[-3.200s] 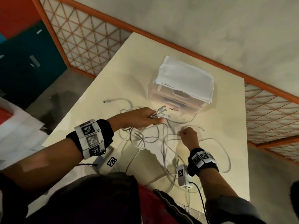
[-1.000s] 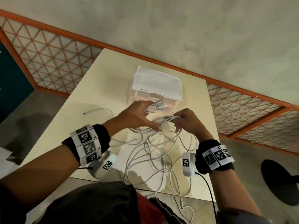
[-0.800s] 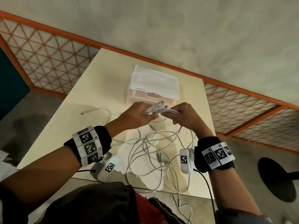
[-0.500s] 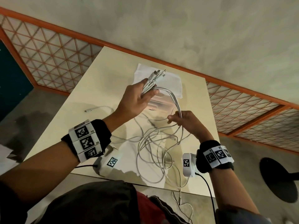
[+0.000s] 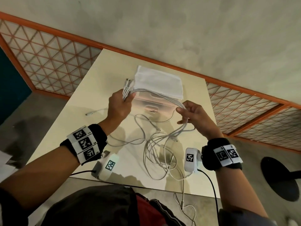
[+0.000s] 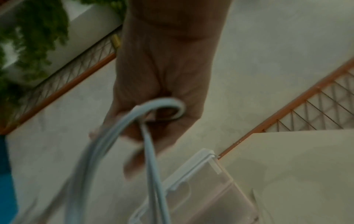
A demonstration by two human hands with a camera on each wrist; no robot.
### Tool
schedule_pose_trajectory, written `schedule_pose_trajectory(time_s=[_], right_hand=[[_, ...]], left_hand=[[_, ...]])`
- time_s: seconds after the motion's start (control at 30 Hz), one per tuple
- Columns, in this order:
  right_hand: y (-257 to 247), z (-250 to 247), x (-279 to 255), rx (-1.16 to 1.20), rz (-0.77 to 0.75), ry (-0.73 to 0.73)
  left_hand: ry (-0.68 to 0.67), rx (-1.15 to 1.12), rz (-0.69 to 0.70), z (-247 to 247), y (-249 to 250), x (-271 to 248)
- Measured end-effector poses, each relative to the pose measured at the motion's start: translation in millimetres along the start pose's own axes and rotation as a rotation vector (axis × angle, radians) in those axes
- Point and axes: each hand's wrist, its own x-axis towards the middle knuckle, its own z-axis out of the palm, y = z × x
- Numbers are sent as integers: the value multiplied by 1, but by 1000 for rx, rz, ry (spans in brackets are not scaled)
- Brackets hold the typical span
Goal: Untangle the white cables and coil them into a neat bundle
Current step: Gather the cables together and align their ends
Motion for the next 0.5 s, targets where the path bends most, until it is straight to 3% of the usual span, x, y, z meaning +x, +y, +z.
schedule_pose_trajectory(time_s=[0.1, 0.2, 0.4, 0.5], right_hand=[[-1, -1, -4, 175, 78, -202], [-2, 7, -5, 187, 82, -201], [9, 14, 7, -370, 2, 46], [13, 13, 13, -659, -43, 136]], left_hand=[[2, 32, -101, -2, -13, 1], [-56, 100, -171, -1, -18, 3], [-15, 94, -225, -3, -23, 6], [70, -61, -92, -7, -14, 4]])
